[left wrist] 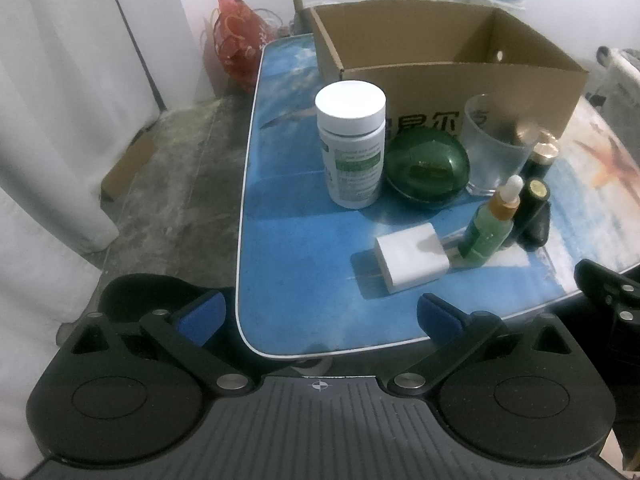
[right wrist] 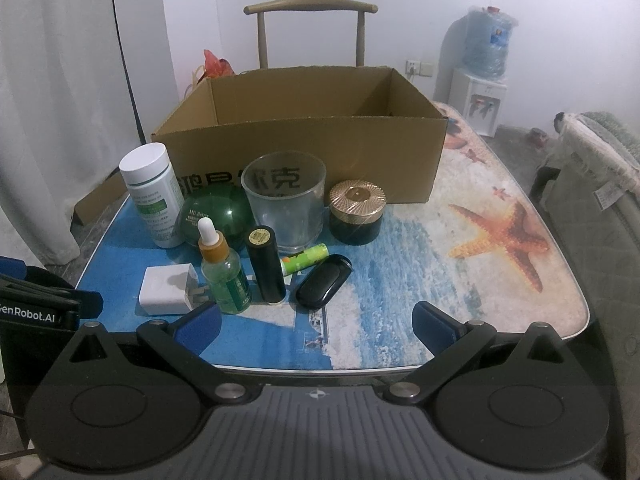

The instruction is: Organize rigid objects

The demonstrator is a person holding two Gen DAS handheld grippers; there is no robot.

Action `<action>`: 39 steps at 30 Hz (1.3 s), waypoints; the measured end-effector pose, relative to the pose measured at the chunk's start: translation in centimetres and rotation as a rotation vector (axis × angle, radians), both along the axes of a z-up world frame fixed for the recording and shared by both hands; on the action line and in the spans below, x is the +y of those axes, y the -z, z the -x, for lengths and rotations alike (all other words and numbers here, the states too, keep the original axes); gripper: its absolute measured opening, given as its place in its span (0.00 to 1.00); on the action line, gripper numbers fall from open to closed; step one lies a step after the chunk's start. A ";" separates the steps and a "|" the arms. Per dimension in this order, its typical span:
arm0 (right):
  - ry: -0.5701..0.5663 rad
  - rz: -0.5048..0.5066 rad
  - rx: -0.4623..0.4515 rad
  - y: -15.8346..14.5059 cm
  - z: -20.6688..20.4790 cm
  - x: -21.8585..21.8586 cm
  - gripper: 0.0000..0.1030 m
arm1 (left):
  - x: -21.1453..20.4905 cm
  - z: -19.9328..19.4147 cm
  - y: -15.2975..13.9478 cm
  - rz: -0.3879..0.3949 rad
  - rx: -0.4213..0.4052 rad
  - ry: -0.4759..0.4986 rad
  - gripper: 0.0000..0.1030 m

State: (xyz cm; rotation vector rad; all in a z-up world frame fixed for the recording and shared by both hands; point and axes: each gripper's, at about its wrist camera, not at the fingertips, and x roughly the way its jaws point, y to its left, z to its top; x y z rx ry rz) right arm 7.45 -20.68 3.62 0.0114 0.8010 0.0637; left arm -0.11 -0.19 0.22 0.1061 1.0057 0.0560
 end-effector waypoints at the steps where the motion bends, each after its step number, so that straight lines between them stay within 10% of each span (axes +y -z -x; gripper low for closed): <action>1: 0.000 0.001 0.001 0.0 0.0 0.0 1.00 | -0.1 0.0 0.0 -0.001 0.000 0.000 1.00; 39: -0.003 -0.003 0.011 0.4 -0.3 -0.1 1.00 | -0.1 0.0 0.2 -0.007 0.003 0.032 1.00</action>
